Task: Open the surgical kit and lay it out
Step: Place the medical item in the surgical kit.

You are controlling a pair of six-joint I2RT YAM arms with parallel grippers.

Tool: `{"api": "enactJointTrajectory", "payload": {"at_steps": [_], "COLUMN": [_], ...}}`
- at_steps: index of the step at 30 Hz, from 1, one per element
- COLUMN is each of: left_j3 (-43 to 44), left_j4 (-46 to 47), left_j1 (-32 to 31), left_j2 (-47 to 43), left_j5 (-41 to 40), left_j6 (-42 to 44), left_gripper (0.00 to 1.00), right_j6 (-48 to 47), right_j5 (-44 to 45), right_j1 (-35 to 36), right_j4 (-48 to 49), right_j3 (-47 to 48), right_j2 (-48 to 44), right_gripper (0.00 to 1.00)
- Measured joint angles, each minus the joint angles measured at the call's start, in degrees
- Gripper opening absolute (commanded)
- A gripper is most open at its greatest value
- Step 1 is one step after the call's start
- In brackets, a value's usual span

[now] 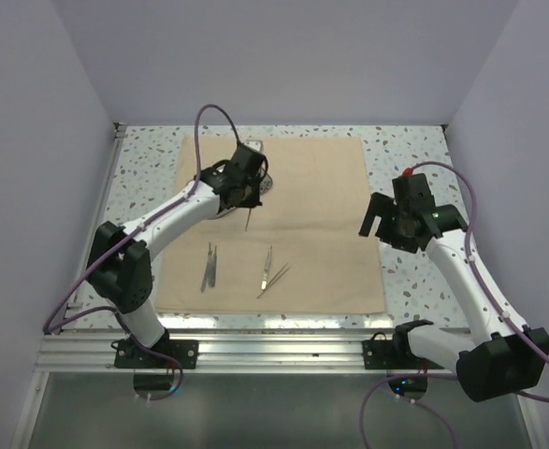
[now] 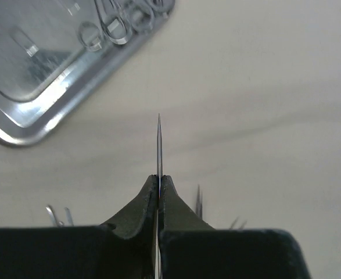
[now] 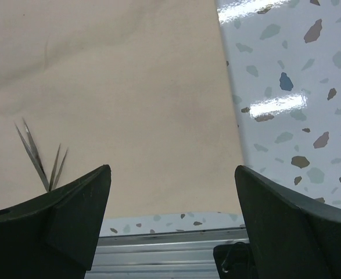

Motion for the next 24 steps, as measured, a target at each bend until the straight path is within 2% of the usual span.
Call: {"api": "enactJointTrajectory", "payload": {"at_steps": [4, 7, 10, 14, 15, 19, 22, 24], "left_j3": [-13.07, -20.13, -24.26, -25.59, -25.59, -25.55, -24.41, -22.67], "left_j4": [0.42, 0.31, 0.26, 0.61, 0.87, 1.68, 1.18, 0.24], "left_j1": [-8.68, -13.57, -17.07, -20.11, -20.65, -21.38, -21.38, -21.31], "left_j2": [-4.63, -4.9, -4.9, -4.9, -4.9, -4.87, -4.59, -4.33], "left_j5": [-0.39, -0.39, -0.46, -0.81, -0.94, -1.75, -2.84, -3.87], "left_j6": [-8.07, -13.46, -17.86, -21.75, -22.49, -23.82, -24.11, -23.89], "left_gripper": [0.0, 0.0, 0.0, 0.02, 0.06, 0.41, 0.55, 0.57], "right_j6": [0.0, 0.04, 0.33, 0.68, 0.85, 1.07, 1.05, 1.03], "right_j5": [-0.87, -1.49, -2.03, -2.89, -2.93, -3.08, -3.34, -4.0], "right_j1": [0.0, 0.02, 0.2, 0.55, 0.59, 0.66, 0.66, 0.66], "right_j4": [-0.04, -0.07, -0.33, -0.68, -0.72, -1.11, -1.31, -1.31], "right_j3": [-0.09, -0.66, -1.81, -3.37, -3.76, -4.76, -4.81, -4.79], "right_j2": [-2.12, -3.69, -5.16, -6.25, -6.49, -7.56, -8.48, -8.85], "right_gripper": [0.91, 0.91, 0.91, 0.91, 0.91, 0.91, 0.91, 0.9]}}
